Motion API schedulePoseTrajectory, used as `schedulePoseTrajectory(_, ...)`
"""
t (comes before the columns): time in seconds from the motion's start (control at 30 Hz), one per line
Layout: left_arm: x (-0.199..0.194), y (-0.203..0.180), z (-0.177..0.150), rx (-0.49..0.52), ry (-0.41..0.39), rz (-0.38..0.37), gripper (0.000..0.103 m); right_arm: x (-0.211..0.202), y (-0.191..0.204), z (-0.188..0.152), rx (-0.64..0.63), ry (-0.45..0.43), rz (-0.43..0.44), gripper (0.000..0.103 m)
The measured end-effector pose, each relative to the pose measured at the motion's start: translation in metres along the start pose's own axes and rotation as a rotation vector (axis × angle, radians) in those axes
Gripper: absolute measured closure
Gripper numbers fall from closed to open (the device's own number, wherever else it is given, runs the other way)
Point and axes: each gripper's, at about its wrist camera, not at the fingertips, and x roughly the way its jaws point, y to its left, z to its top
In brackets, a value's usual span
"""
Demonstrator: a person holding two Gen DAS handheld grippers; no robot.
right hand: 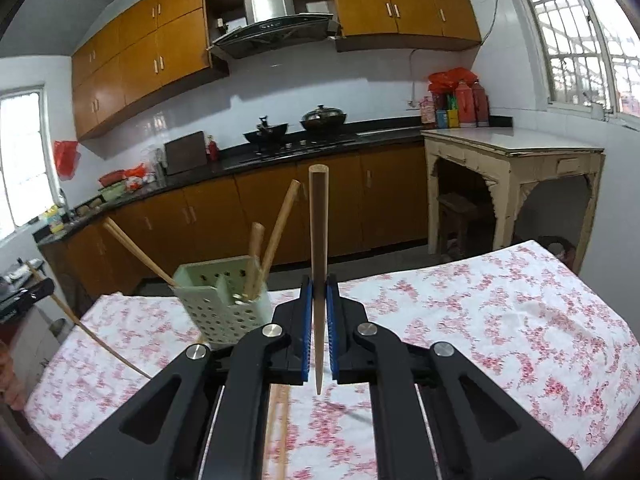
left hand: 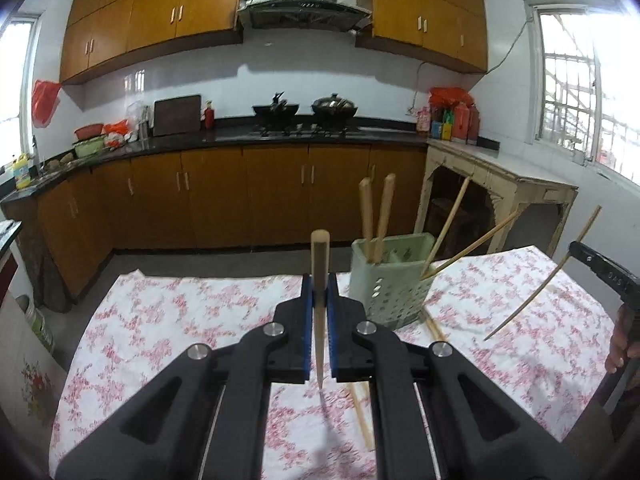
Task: Organize utensils
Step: 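Lift the left gripper's chopstick upright toward the green holder while the right gripper lifts its own, then lower the left gripper's chopstick into the holder and open while the right gripper releases its own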
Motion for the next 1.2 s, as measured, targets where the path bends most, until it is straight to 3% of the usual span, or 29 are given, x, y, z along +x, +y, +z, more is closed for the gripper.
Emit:
schedulePoseTrajectory(0.3,-0.020,-0.040,0.060,0.007,-0.126,-0.062,0.096,-0.017,0.030,0.053,0.014,-0.070,0.160,0.096)
schedulePoseTrajectory(0.47,-0.019,-0.065,0.097,-0.001,-0.211,-0.071,0.096,-0.011,0.052,0.076,-0.026,-0.134,0.178,0.096)
schedulePoseTrajectory(0.63,0.003,-0.085,0.125,-0.009,-0.268,-0.022,0.096,0.009,0.065,0.089,-0.048,-0.180,0.170,0.096)
schedulePoseTrajectory(0.8,0.038,-0.092,0.125,-0.009,-0.228,0.016,0.096,0.038,0.076,0.086,-0.077,-0.166,0.154,0.096)
schedulePoseTrajectory(1.0,0.075,-0.084,0.111,-0.014,-0.157,0.035,0.096,0.082,0.078,0.068,-0.077,-0.071,0.145,0.096)
schedulePoseTrajectory(1.2,0.095,-0.076,0.099,-0.016,-0.116,0.043,0.096,0.099,0.079,0.056,-0.074,-0.011,0.140,0.096)
